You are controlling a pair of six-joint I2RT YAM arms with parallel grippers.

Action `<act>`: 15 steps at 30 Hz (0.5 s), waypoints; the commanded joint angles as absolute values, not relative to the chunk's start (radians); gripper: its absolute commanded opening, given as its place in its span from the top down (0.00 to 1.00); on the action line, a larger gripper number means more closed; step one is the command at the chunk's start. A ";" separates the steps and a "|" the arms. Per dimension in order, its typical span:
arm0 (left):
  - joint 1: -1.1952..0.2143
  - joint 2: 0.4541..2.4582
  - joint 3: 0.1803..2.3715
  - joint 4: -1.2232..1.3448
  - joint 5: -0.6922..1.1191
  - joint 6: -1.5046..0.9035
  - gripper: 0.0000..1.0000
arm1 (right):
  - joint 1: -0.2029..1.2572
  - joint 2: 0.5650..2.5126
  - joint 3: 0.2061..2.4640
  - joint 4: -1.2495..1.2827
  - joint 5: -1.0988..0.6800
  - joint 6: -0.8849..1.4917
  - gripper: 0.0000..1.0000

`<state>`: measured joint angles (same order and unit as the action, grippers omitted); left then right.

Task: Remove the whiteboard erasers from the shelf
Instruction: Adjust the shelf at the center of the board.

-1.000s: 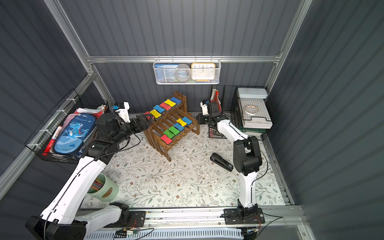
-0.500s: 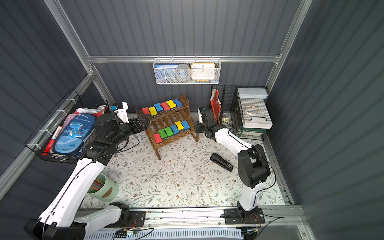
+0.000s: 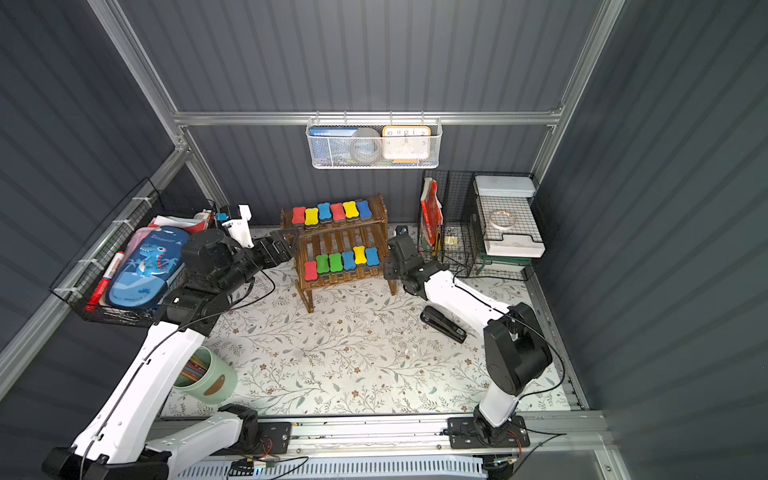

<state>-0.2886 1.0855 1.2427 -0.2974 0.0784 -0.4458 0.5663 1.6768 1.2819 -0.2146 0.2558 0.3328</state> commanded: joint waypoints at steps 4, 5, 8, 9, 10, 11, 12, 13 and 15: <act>-0.291 1.057 1.240 -0.316 0.069 -0.423 0.01 | 0.598 1.620 1.232 -0.331 0.418 0.401 1.00; -0.291 1.057 1.238 -0.315 0.071 -0.424 0.01 | 0.602 1.608 1.221 -0.336 0.421 0.410 1.00; -0.291 1.056 1.236 -0.311 0.071 -0.428 0.01 | 0.615 1.575 1.185 -0.346 0.430 0.439 1.00; -0.291 1.056 1.236 -0.311 0.072 -0.429 0.01 | 0.618 1.565 1.176 -0.357 0.438 0.449 1.00; -0.291 1.056 1.236 -0.312 0.072 -0.429 0.01 | 0.622 1.557 1.170 -0.365 0.443 0.455 1.00; -0.291 1.056 1.236 -0.311 0.073 -0.429 0.01 | 0.628 1.551 1.158 -0.364 0.449 0.456 1.00; -0.291 1.054 1.236 -0.310 0.072 -0.429 0.01 | 0.631 1.544 1.146 -0.363 0.456 0.458 1.00; -0.291 1.054 1.234 -0.311 0.073 -0.429 0.01 | 0.632 1.538 1.137 -0.366 0.462 0.465 1.00; -0.291 1.052 1.235 -0.311 0.074 -0.429 0.01 | 0.633 1.519 1.115 -0.366 0.458 0.470 1.00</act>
<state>-0.2886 1.0744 1.2423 -0.3092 0.0772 -0.4431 0.6315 1.5372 1.1538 -0.2924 0.4114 0.4339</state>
